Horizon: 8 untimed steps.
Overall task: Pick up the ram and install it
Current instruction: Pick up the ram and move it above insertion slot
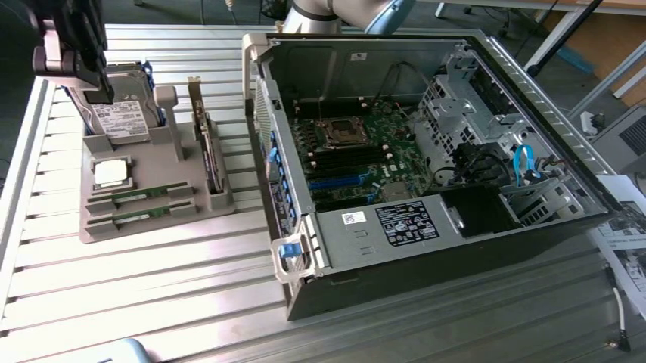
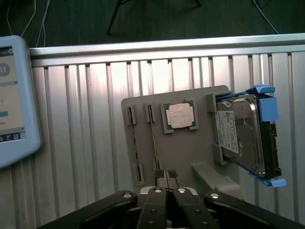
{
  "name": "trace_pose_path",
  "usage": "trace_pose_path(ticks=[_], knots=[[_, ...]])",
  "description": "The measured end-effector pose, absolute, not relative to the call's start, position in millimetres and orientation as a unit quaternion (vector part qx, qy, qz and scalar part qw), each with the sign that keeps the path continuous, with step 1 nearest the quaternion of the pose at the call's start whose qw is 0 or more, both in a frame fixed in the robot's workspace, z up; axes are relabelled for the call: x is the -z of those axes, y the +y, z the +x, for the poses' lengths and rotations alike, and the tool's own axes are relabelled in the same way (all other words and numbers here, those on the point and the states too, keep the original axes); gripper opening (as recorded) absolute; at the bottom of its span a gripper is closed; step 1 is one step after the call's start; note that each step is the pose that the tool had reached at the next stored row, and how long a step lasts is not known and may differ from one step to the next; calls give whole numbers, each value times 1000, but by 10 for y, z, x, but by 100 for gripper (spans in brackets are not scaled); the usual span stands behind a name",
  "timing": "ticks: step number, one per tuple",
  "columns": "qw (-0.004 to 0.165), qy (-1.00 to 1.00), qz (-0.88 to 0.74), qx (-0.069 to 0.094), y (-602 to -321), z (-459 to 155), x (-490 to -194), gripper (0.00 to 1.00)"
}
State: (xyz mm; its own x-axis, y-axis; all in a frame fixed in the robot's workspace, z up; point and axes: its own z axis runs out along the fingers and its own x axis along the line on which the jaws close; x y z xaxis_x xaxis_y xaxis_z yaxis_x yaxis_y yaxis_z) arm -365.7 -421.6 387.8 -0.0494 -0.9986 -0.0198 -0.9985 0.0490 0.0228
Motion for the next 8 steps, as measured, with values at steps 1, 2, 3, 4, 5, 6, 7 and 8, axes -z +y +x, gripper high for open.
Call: trace_pose_path(ticks=[1, 2, 3, 4, 5, 6, 7, 8], knots=[[1, -722, 692, 15, -4217, -3657, -3878, 10], [1, -721, 693, 15, -4217, -3657, -3878, 10], [1, -721, 693, 15, -4217, -3657, -3878, 10], [1, -721, 693, 15, -4217, -3657, -3878, 10], [1, -721, 693, 15, -4217, -3657, -3878, 10], [1, -721, 693, 15, -4217, -3657, -3878, 10], [1, -721, 693, 15, -4217, -3657, -3878, 10], [1, -721, 693, 15, -4217, -3657, -3878, 10]])
